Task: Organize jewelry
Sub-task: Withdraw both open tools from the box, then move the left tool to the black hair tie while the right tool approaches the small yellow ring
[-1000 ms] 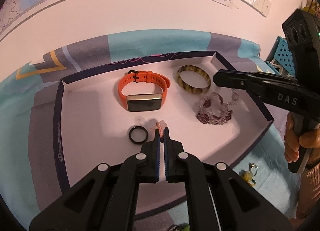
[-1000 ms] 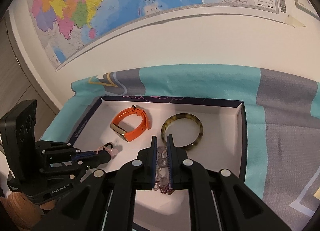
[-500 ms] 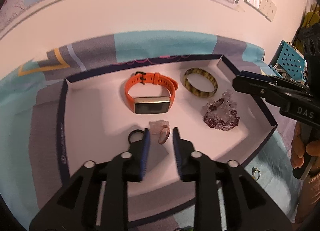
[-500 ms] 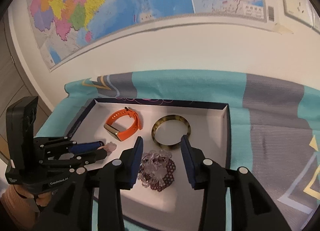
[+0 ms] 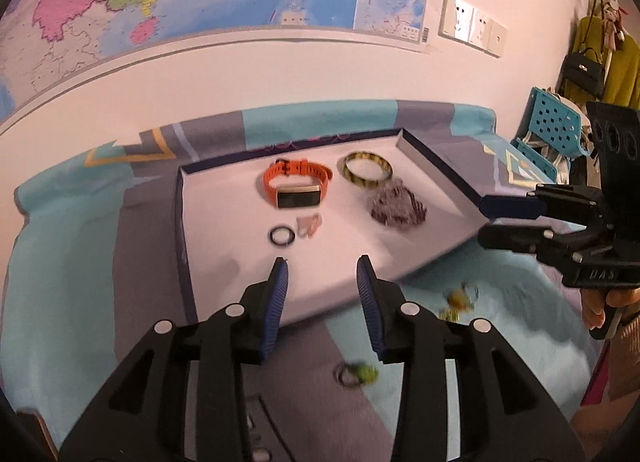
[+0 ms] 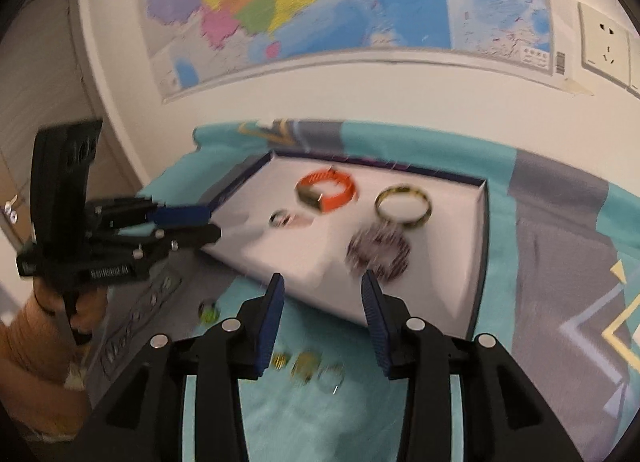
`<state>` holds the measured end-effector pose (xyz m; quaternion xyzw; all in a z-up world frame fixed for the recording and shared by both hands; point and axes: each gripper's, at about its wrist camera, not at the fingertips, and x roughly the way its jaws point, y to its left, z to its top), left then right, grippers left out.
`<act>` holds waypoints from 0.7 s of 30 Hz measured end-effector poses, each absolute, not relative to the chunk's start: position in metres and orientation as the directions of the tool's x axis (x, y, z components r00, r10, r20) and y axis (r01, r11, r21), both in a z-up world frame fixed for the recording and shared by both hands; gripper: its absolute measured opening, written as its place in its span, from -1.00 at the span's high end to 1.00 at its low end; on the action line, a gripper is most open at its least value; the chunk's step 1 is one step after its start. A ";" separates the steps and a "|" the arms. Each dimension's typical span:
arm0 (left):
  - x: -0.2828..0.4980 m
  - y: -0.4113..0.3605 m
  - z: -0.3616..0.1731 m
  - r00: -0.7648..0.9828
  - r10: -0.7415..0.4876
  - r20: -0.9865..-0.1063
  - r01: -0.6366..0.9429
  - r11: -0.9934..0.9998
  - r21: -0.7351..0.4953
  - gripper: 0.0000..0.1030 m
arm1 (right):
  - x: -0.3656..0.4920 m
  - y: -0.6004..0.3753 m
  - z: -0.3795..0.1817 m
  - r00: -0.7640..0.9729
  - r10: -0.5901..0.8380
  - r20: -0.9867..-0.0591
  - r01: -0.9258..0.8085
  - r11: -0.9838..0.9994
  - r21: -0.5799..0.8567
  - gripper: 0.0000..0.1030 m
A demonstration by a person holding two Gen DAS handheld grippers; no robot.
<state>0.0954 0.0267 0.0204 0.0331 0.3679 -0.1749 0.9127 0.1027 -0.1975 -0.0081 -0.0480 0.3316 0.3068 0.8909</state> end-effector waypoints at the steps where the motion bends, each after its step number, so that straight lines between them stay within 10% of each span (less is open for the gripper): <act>1: 0.091 0.026 0.018 0.670 -0.283 -0.686 0.339 0.939 -0.056 0.29 | 0.097 -0.195 -0.014 0.581 0.510 -0.634 -0.587 0.802 0.107 0.27; 21: 0.048 0.027 -0.026 0.596 -0.264 -0.759 0.342 0.938 -0.058 0.20 | 0.066 -0.176 -0.057 0.546 0.434 -0.716 -0.598 0.801 0.030 0.28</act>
